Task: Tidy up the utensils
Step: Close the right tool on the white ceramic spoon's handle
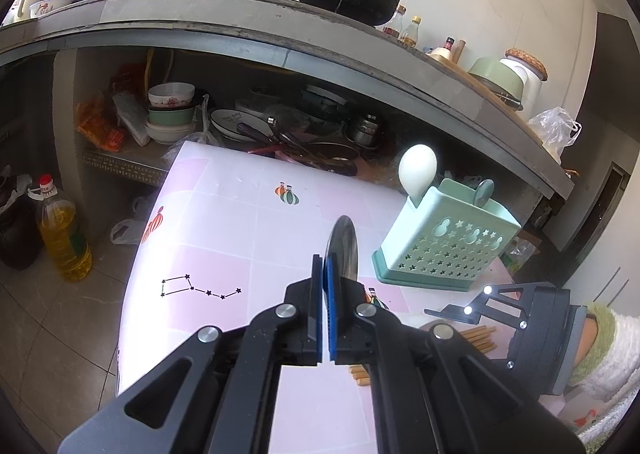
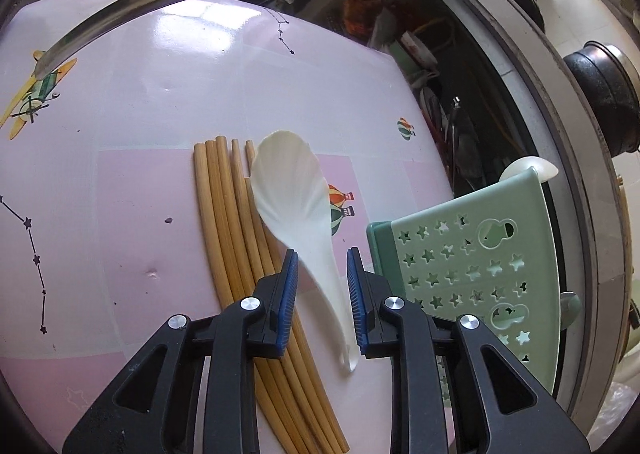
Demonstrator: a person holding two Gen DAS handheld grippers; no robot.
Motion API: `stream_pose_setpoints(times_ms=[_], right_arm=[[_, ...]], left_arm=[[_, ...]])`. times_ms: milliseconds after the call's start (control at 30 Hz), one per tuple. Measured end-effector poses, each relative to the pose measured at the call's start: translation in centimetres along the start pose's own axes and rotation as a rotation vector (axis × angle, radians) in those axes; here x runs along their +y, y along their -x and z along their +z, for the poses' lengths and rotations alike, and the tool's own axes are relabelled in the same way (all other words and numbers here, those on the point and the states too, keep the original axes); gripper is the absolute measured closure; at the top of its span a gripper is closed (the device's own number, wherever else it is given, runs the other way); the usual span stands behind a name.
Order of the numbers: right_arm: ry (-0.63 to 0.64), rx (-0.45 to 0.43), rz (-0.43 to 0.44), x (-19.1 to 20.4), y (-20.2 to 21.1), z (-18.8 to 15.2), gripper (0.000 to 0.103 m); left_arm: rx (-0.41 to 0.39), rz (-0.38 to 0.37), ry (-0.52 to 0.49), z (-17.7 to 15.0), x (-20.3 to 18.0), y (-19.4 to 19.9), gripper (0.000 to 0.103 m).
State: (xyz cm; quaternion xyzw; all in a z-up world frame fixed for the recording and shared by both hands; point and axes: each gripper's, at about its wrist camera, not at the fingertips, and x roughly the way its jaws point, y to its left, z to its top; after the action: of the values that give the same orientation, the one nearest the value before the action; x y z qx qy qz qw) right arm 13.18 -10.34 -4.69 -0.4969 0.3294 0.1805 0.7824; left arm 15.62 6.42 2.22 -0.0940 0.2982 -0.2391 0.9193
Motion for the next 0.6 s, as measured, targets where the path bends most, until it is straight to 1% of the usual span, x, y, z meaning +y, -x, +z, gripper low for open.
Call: stream_pose_setpoints(times_ms=[300, 433, 600], right_arm=[[-0.025, -0.029, 0.025, 1.1, -0.5, 1.2, 0.079], [-0.045, -0.05, 0.057, 1.2, -0.3, 1.7, 0.079], [-0.029, -0.056, 0.062, 1.5, -0.7, 2.2, 0.079]], left_arm=[[0.0, 0.004, 0.001, 0.1, 0.1, 0.1, 0.102], [-0.002, 0.011, 0.003, 0.1, 0.2, 0.4, 0.102], [-0.004, 0.015, 0.004, 0.2, 0.3, 0.5, 0.102]])
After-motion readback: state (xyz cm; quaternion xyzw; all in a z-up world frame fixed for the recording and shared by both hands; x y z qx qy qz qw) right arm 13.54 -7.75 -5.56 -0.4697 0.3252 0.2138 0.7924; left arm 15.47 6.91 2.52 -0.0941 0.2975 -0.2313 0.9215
